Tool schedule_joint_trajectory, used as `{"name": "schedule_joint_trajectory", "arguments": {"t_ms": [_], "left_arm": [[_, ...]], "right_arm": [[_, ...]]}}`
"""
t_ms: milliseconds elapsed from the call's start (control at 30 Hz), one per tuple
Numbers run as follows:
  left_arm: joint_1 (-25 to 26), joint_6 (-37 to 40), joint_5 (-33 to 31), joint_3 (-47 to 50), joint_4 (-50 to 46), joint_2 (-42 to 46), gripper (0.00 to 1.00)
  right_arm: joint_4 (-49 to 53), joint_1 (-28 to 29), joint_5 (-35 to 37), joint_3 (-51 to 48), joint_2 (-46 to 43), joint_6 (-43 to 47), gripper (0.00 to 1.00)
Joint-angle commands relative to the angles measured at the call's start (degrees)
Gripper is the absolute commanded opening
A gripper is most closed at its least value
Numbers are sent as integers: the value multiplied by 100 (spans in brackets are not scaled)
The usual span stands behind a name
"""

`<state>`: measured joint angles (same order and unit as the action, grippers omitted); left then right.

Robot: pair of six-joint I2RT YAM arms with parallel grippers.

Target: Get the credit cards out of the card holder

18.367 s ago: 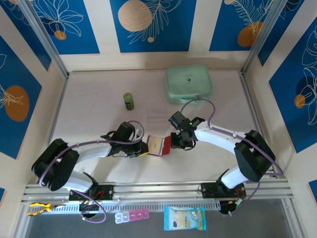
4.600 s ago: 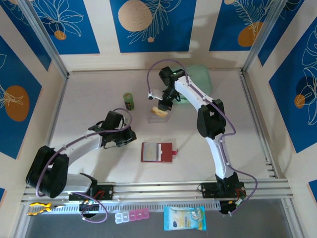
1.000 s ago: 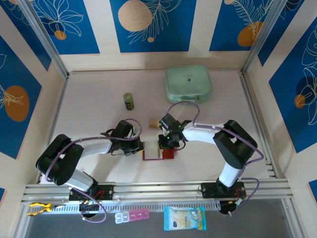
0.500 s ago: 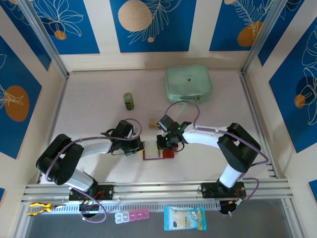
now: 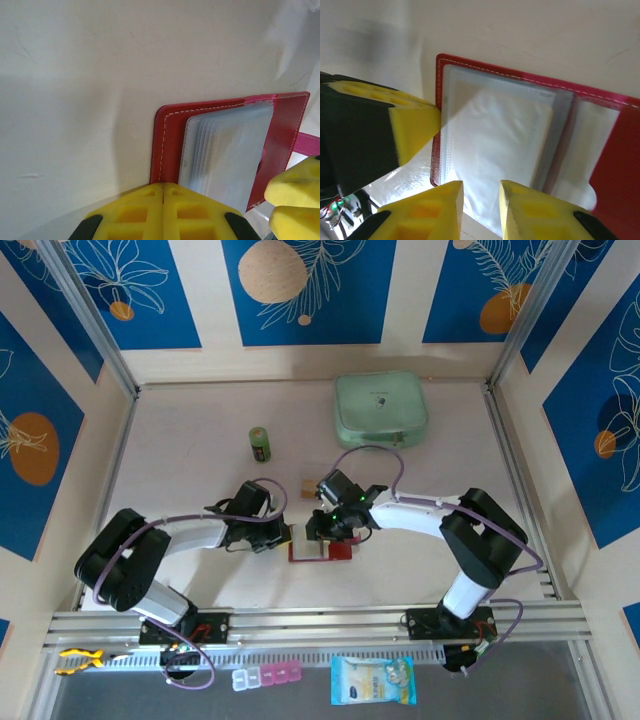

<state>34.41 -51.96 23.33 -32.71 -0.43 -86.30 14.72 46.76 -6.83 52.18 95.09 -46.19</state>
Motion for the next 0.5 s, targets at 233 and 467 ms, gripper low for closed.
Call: {"name": "schedule_joint_trajectory", "arguments": {"t_ms": [233, 467], "left_arm": [[46, 187, -330, -60, -291, -210, 0], [43, 179, -319, -82, -283, -243, 0]], "right_arm": [[77, -193, -146, -215, 166, -231, 26], [246, -263, 14, -321, 30, -244, 27]]}}
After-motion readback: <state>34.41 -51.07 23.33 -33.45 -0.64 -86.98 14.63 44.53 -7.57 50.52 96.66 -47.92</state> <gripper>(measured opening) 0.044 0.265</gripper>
